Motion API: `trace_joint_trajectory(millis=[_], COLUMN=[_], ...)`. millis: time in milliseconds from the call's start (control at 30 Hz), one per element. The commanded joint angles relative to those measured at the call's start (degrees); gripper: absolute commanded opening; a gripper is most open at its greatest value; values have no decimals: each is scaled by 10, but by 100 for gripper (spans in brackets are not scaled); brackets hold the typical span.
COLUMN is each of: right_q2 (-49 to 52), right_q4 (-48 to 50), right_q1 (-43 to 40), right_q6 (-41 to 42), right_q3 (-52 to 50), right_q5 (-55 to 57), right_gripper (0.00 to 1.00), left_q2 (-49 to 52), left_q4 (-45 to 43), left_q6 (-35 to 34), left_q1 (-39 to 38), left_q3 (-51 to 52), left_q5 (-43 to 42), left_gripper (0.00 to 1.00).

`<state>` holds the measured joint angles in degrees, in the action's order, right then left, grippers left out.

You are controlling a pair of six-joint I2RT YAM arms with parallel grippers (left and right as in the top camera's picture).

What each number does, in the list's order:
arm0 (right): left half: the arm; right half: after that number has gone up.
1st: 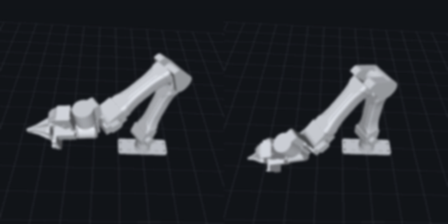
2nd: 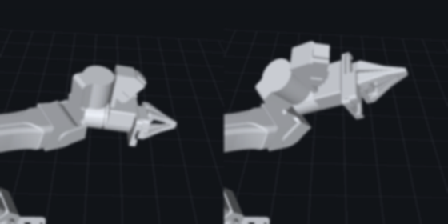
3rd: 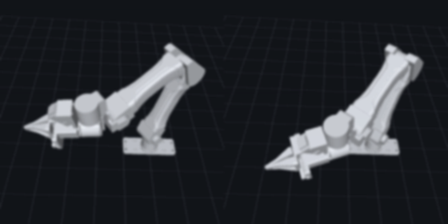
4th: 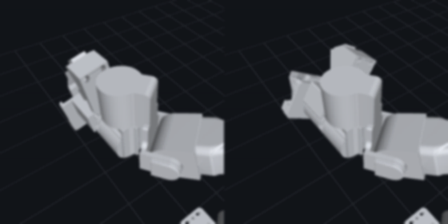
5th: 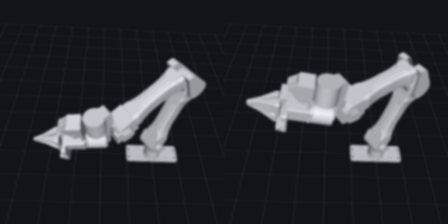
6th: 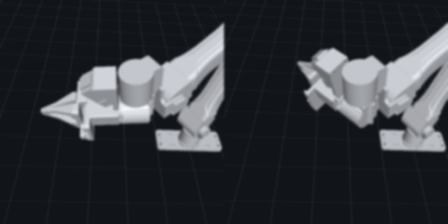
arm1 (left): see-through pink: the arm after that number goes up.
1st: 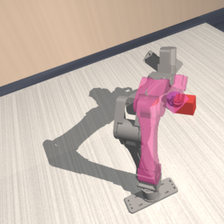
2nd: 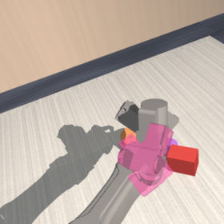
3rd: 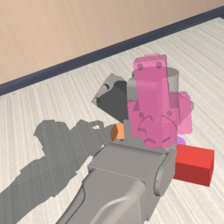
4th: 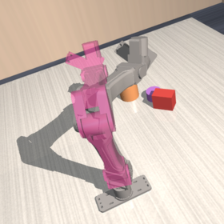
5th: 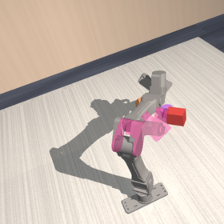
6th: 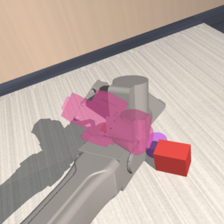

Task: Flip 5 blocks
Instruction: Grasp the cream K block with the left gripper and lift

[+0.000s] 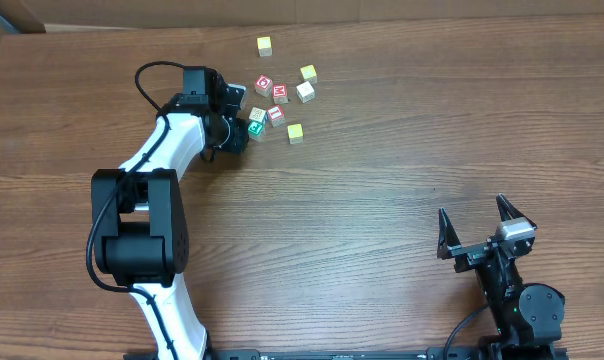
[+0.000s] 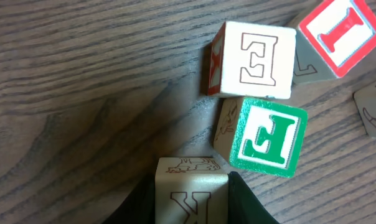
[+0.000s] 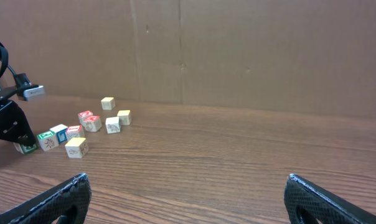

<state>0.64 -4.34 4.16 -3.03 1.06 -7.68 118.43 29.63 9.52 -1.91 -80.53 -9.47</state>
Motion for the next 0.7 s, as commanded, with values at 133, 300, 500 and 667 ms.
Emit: trace_joint_trajectory(millis=[133, 300, 500, 667], right_q2=[-4, -4, -4, -4], right_q4=[2, 2, 2, 2], right_q1=[-2, -2, -2, -2], right_q6=[-2, -2, -2, -2], right_q3=[-6, -6, -6, -6], right_q5=[-1, -1, -1, -1], right_gripper=[100, 100, 100, 100], left_q2=[-10, -73, -183, -278], left_q4=[11, 31, 92, 183], left_q6=[-15, -28, -99, -163], left_q1=[-4, -4, -4, -4], left_q3=[-10, -10, -10, -10], left_q5=[-11, -11, -10, -11], left_gripper=[21, 21, 15, 15])
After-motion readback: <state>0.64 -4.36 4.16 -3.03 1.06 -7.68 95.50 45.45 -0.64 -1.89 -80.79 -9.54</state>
